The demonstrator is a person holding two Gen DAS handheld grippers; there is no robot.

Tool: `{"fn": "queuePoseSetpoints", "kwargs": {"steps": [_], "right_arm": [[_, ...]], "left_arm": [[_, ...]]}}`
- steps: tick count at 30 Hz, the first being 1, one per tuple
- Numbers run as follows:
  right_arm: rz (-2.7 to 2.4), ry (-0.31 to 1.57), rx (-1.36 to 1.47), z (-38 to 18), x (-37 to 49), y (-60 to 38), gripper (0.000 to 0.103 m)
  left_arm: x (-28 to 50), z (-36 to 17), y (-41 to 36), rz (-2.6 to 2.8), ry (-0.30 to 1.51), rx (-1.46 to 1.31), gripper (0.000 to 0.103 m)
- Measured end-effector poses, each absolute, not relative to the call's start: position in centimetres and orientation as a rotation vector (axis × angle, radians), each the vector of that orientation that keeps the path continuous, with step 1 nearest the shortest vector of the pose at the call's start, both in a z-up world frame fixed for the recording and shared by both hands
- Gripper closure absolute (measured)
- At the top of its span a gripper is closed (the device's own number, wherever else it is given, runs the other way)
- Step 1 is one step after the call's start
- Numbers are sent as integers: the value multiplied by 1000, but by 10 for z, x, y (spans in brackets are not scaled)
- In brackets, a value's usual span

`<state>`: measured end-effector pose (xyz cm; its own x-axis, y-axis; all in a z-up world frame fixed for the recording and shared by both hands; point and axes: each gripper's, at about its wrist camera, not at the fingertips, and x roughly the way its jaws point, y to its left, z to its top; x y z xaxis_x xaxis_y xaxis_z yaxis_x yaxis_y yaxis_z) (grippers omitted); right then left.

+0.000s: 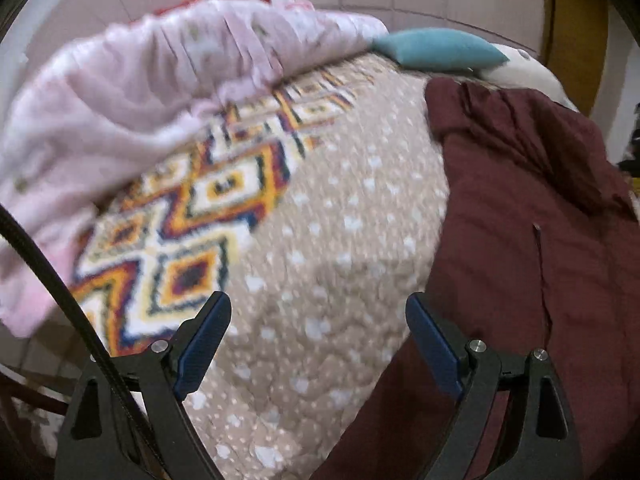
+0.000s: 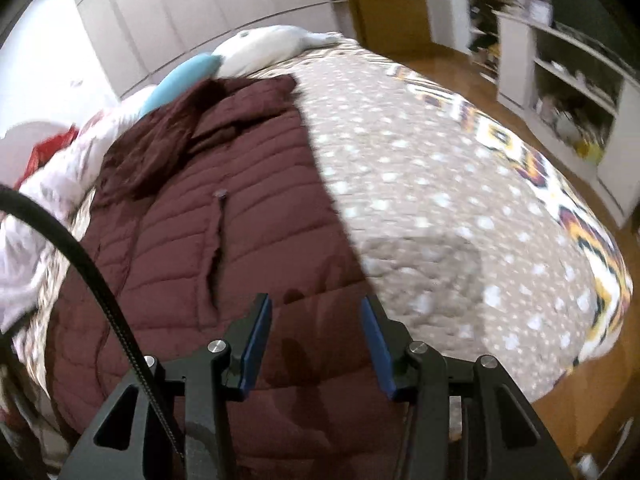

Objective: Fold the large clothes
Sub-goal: 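Grasp the jacket hem with the left gripper while the right gripper grasps it too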

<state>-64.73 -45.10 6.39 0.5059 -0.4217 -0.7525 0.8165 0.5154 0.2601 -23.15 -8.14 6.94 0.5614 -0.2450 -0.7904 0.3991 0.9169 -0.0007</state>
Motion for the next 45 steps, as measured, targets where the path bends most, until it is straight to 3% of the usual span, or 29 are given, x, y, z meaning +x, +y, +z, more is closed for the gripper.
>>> {"fn": "queuePoseSetpoints", "kwargs": {"steps": [4,9,20,41,45], "right_arm": [[-862,642,739,60,-673,-466,48],[-810,649,859,34,-685,-474,48],[-529,600,977,16,-703,-449,43],[-347,682,974,-3,-727,-404,41],[-323,728,974,-11,-729,-394,41]], "left_arm": [[-228,53,-78,-517,1015,117,21],[-218,41,-69,-668,1130,-37,42],[-277,35,-50,-851,1165,-73,43],[-338,0,11,-860,1210,-224,42],[-342,-4,12,-859,1208,-237,38]]}}
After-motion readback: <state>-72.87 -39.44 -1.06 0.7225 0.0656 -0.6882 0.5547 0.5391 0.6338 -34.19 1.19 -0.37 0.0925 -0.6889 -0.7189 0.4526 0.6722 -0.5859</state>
